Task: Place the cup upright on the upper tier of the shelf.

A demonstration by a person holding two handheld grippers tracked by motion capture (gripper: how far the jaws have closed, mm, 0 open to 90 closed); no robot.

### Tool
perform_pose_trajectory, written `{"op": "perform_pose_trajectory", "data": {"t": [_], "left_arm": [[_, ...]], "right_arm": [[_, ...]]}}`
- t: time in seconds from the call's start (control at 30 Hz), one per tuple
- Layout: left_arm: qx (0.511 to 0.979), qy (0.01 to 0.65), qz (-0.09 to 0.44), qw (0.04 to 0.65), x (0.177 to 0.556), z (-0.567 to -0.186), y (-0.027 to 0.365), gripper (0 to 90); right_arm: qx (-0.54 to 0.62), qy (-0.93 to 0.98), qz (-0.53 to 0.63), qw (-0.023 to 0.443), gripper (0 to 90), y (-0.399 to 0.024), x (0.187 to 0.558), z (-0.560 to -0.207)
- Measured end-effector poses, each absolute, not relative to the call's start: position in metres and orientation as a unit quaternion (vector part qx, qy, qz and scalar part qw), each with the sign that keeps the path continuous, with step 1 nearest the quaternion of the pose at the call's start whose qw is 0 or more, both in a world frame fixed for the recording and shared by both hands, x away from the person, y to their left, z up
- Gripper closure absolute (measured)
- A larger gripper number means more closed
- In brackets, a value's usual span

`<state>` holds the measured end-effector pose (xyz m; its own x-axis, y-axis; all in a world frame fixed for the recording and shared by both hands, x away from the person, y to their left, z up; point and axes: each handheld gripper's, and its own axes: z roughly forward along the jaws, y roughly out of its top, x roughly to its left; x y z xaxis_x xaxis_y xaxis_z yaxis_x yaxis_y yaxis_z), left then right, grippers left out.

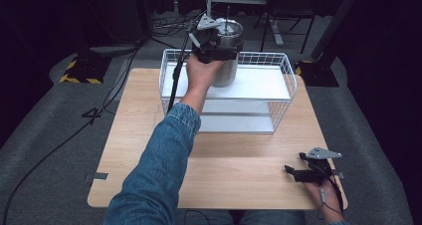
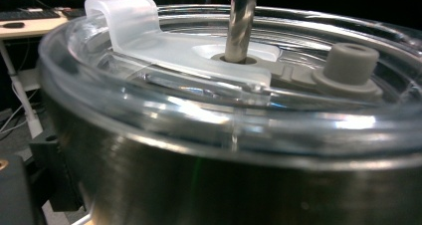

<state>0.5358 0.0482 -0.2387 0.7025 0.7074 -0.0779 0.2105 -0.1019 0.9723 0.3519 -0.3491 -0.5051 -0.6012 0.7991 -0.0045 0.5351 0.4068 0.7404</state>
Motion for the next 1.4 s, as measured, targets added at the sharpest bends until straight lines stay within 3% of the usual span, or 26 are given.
{"op": "perform_pose_trajectory", "data": {"t": [0.7,1.4], "left_arm": [[0.718,0.308,0.222,0.584,0.535,-0.256,0.038,3.5],[0.704,0.314,0.236,0.592,0.524,-0.251,0.044,0.0]], "right_arm": [[0.406,0.818,0.362,0.187,16.5,-0.349,0.351,-0.505],[0.405,0.819,0.362,0.187,16.6,-0.348,0.351,-0.505]]}}
